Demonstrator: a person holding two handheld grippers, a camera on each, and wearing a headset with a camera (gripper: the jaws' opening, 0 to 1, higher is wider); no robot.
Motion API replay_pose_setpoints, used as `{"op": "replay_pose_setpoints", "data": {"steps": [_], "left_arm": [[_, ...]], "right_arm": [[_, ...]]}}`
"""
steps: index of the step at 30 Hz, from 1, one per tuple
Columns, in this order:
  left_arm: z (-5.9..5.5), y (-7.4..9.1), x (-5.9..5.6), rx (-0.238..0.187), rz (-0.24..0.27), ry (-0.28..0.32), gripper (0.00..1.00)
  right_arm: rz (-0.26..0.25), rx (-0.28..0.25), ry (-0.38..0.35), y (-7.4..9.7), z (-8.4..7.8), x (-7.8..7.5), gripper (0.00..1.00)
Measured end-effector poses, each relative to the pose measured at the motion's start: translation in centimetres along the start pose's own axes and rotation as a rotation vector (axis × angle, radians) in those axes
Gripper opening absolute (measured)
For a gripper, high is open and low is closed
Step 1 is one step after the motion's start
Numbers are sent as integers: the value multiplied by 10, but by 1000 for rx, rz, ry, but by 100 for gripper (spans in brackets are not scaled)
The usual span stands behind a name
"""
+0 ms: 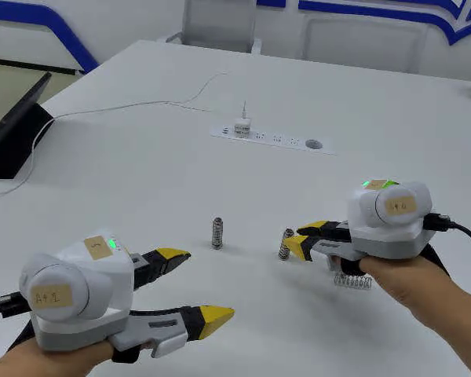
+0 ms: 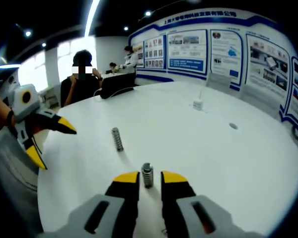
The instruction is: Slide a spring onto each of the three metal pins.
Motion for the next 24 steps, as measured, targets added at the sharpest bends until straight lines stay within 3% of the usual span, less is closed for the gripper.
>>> {"op": "replay_pose_setpoints", "data": {"steps": [24], "left_arm": [[-1,0,-2,8,-3,-7,59]], "right_arm": [[-42,-46,34,51,0,3,19]]}}
Point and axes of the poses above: the centre of the closed fingertips' face, and the gripper's own axes: y roughly backward along the fingers, x roughly to its left, z roughly out of its top, the point moved 2 cm from there along y, roughly backward along the fingers, and after that the axes turned 13 degrees about z, right-handed, at the moved point
